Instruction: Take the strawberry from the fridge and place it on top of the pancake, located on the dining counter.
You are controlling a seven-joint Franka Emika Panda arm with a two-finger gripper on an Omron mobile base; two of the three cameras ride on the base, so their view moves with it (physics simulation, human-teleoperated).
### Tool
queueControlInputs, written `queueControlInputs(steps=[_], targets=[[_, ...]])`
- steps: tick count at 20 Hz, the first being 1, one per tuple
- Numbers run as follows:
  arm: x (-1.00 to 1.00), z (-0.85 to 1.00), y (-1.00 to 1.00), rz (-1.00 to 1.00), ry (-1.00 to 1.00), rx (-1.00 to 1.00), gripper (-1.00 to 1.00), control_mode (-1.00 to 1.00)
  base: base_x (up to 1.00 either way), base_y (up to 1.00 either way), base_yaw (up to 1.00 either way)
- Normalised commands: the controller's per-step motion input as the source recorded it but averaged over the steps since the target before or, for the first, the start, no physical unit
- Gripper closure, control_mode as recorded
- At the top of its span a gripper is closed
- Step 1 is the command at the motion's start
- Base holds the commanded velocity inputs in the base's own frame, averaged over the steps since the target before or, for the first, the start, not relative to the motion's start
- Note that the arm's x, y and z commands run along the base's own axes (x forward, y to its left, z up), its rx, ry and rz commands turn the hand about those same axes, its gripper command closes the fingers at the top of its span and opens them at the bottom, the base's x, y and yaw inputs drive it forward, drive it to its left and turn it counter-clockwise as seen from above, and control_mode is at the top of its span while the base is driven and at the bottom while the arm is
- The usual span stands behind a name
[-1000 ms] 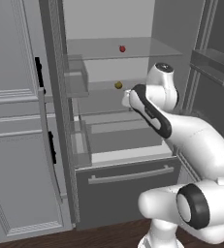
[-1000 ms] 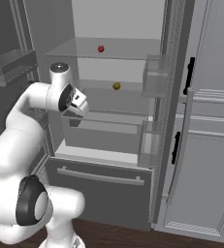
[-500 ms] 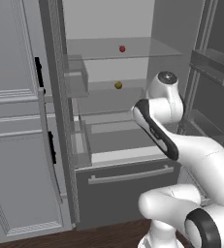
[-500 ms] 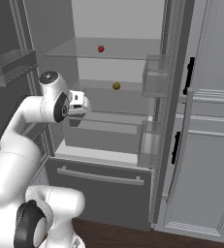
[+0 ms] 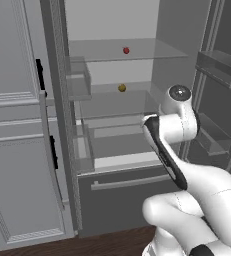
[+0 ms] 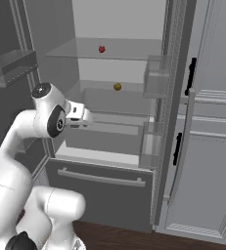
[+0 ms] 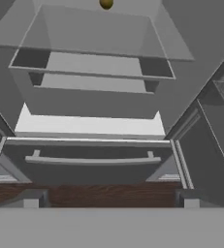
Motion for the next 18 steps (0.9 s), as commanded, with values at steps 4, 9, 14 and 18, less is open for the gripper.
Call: queueControlInputs(steps=[4, 9, 14, 18], targets=[[-0.52, 0.00, -0.41, -0.01, 0.00, 0.26, -1.00, -1.00, 0.00, 0.00, 0.00], [-0.41, 0.00, -0.12, 0.00, 0.00, 0.05, -1.00, -1.00, 0.00, 0.00, 0.00], [-0.50, 0.00, -0.01, 0.00, 0.00, -0.07, -1.00, -1.00, 0.00, 0.00, 0.00], [-0.39, 0.00, 0.00, 0.00, 0.03, -0.11, -1.00, -1.00, 0.00, 0.00, 0.00]])
